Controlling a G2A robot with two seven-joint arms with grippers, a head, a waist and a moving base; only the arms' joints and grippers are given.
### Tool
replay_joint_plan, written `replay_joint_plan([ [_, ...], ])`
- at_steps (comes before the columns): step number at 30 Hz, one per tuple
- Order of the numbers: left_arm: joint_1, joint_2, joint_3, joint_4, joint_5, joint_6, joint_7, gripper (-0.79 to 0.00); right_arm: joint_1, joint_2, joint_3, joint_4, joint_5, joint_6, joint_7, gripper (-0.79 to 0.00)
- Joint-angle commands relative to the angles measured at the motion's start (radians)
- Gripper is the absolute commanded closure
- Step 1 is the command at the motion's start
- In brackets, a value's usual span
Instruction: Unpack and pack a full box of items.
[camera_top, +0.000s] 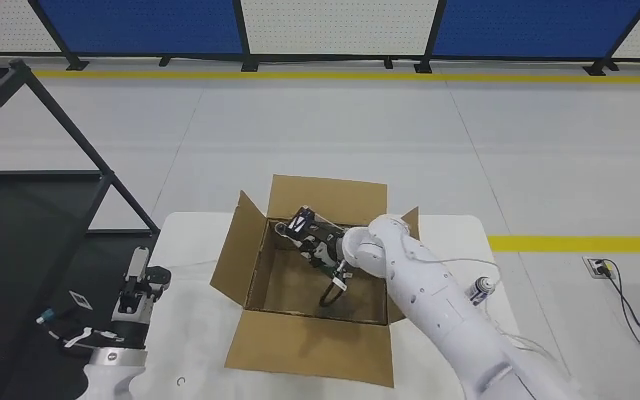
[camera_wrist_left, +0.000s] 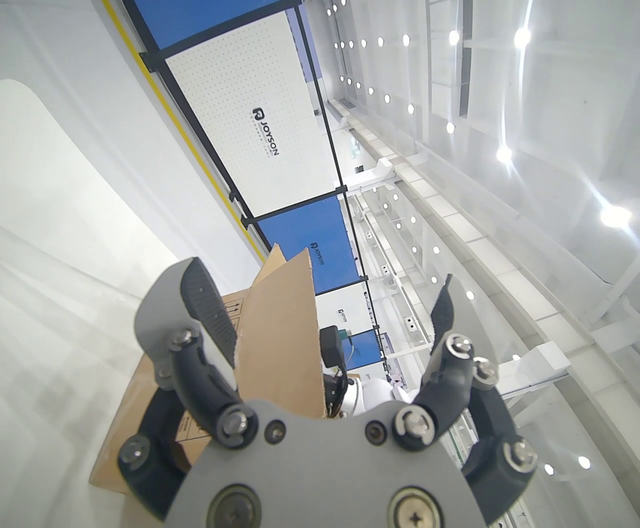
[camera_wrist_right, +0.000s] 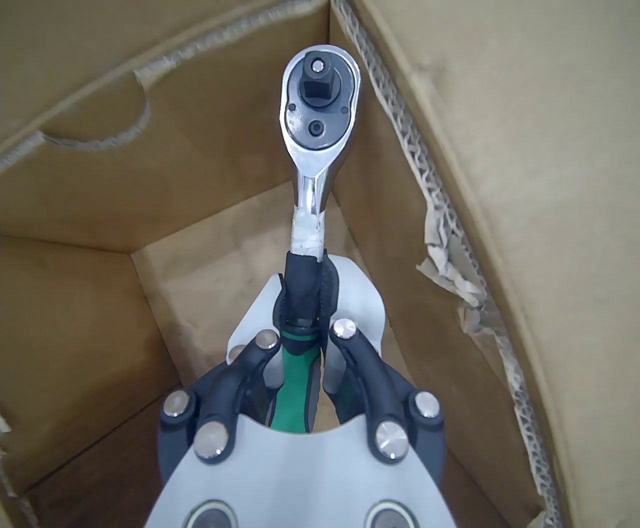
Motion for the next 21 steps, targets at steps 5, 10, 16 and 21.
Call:
replay_joint_plan([
  [5,0.006,0.0,-0.007,-0.003,0.001,-0.002,0.003,-0.785,-0.203,0.109,0.178,-0.456,-0.026,0.065,0.206,0.0],
  [10,0.015,0.001,-0.012,-0.008,-0.004,-0.003,0.005,-0.785,-0.352,0.159,0.291,-0.707,-0.035,0.08,0.32,0.0],
  [16,0.022,0.0,-0.011,-0.012,-0.005,-0.008,0.006,-0.785,-0.352,0.159,0.291,-0.707,-0.035,0.08,0.32,0.0],
  [21,0.028,0.0,-0.004,-0.013,-0.009,-0.013,0.0,-0.785,-0.352,0.159,0.291,-0.707,-0.035,0.08,0.32,0.0],
])
